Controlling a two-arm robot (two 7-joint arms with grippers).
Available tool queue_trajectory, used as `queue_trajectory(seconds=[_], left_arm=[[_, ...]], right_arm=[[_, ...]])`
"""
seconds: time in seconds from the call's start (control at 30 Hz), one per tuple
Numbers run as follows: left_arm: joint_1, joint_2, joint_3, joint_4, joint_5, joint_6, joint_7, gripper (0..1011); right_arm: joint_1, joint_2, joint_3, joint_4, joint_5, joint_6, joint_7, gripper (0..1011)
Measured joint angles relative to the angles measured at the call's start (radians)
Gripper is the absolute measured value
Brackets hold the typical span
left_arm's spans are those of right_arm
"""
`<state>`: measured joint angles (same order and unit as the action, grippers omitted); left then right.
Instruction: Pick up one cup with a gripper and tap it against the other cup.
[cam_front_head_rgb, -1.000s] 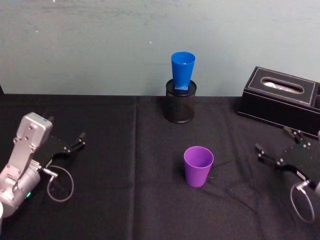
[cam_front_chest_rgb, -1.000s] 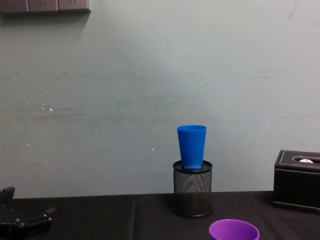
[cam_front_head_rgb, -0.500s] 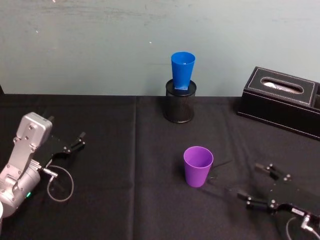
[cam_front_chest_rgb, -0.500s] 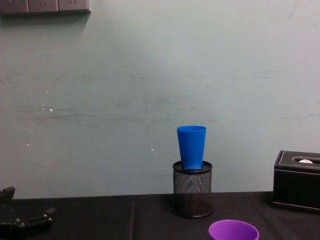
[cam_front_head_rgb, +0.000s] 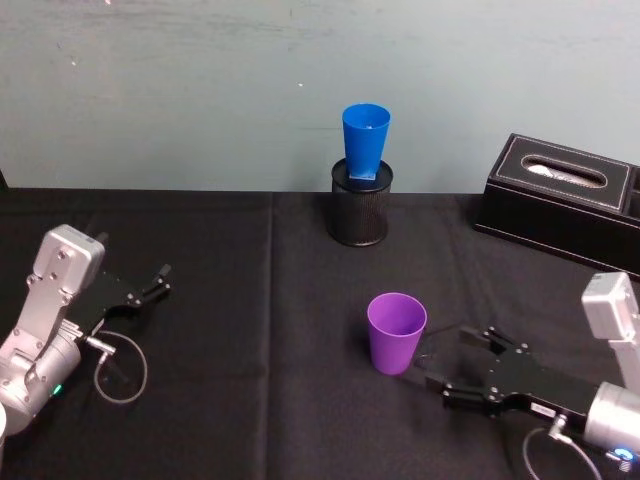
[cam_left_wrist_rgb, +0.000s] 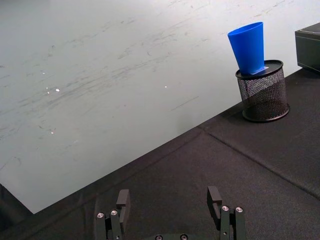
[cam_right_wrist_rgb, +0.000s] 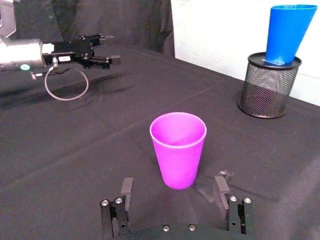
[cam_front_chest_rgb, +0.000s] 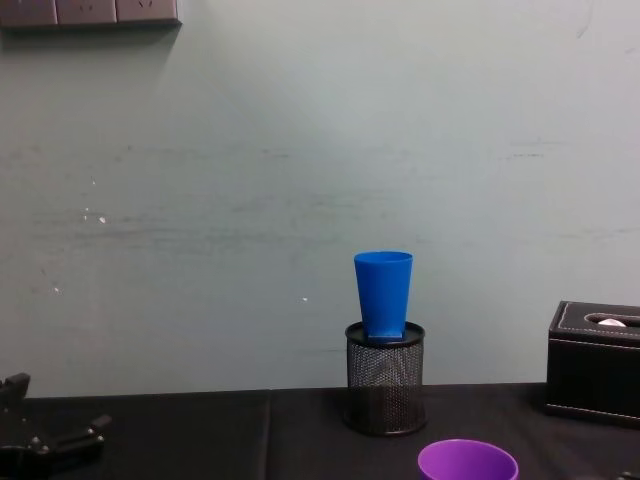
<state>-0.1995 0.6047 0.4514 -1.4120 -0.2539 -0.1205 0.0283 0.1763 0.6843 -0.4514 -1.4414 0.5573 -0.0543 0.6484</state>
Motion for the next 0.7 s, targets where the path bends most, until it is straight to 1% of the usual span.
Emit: queue_trajectory(seconds=[0.03,0.1,0.13,0.3,0.33,0.37,0.4,0.57,0.7], left_arm=[[0.000,0.000,0.000,0.000,0.000,0.000,0.000,1011],[0.000,0.000,0.000,0.000,0.000,0.000,0.000,1011],[0.000,0.000,0.000,0.000,0.000,0.000,0.000,1011],[0.000,0.000,0.000,0.000,0.000,0.000,0.000,1011],[0.000,0.000,0.000,0.000,0.000,0.000,0.000,1011],[0.000,0.000,0.000,0.000,0.000,0.000,0.000,1011],[0.000,0.000,0.000,0.000,0.000,0.000,0.000,1011],[0.000,0.000,0.000,0.000,0.000,0.000,0.000,1011],[0.000,0.000,0.000,0.000,0.000,0.000,0.000,1011]], right_arm=[[0.008,-0.015,-0.003,0.004,-0.006,0.008,-0.004,1003],[0.014,-0.027,-0.006,0.010,-0.012,0.013,-0.008,1003],[0.020,-0.041,-0.009,0.016,-0.020,0.014,-0.011,1003],[0.036,-0.077,-0.017,0.035,-0.043,0.012,-0.019,1003],[0.041,-0.090,-0.017,0.042,-0.048,0.008,-0.022,1003],[0.041,-0.090,-0.017,0.042,-0.048,0.008,-0.022,1003],[0.046,-0.103,-0.017,0.051,-0.052,0.004,-0.026,1003],[0.062,-0.145,-0.017,0.084,-0.058,-0.002,-0.033,1003],[0.069,-0.166,-0.019,0.103,-0.066,-0.012,-0.034,1003]])
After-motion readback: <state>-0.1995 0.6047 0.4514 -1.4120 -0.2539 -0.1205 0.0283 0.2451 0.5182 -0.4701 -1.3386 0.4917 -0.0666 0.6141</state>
